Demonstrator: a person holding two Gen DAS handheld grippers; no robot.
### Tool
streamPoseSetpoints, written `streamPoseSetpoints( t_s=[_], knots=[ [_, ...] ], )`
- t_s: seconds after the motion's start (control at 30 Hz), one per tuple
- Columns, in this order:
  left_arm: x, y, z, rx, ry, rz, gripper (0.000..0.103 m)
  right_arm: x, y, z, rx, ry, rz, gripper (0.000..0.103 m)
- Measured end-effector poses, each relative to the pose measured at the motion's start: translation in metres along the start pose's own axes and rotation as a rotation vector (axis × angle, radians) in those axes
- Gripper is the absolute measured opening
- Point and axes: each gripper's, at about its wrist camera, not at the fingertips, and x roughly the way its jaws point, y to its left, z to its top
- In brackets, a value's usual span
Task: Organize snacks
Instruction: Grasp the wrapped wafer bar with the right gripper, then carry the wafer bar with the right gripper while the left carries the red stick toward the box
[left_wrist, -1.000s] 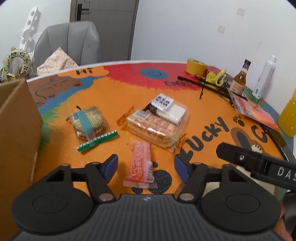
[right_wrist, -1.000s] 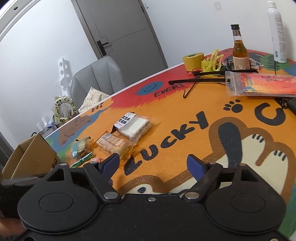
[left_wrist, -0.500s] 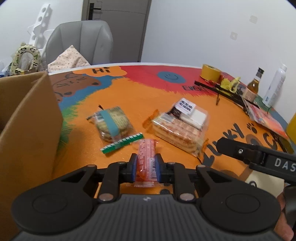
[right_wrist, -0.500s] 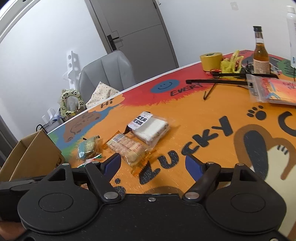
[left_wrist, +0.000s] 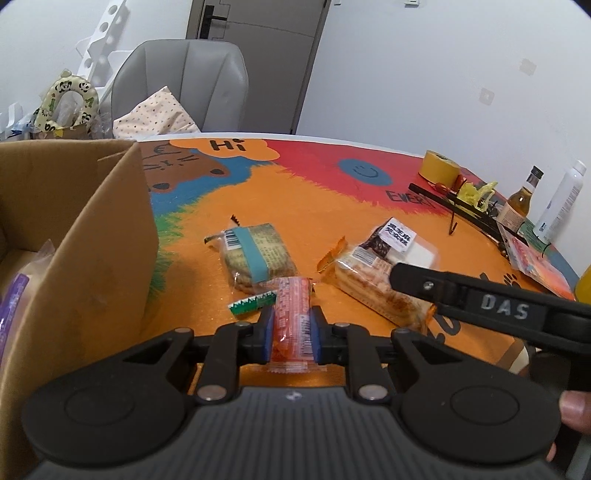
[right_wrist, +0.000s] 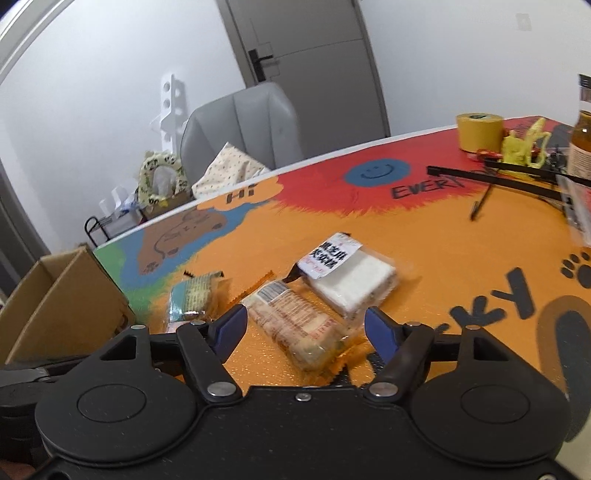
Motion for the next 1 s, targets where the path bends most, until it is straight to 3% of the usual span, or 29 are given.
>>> streamPoseSetpoints(
  t_s=[0.1, 0.17, 0.27, 0.73, 1.0],
  knots=[
    [0.000, 0.001, 0.000, -0.002, 0.000, 0.003, 0.019, 0.010, 0.001, -0.004, -0.018, 0.049, 0.000, 0.064],
    [-0.001, 0.001, -0.001, 0.001, 0.000, 0.002, 0.019, 0.009, 0.003, -0.008, -0.043, 0.047, -0.012, 0.043],
    [-0.002, 0.001, -0.003, -0.001, 0.002, 0.000, 0.019, 0.002, 0.003, -0.011, -0.035, 0.058, 0.008, 0.032],
    [-0.027, -0.006, -0.013, 0.013, -0.011, -0.041, 0.019, -0.047, -0.001, -0.038, 0.026, 0.021, -0.040, 0.031],
    [-0.057, -0.010, -0.010, 0.028, -0.066, -0.068, 0.017, -0.069, 0.009, -0.035, 0.036, -0.030, -0.028, 0.031]
  ],
)
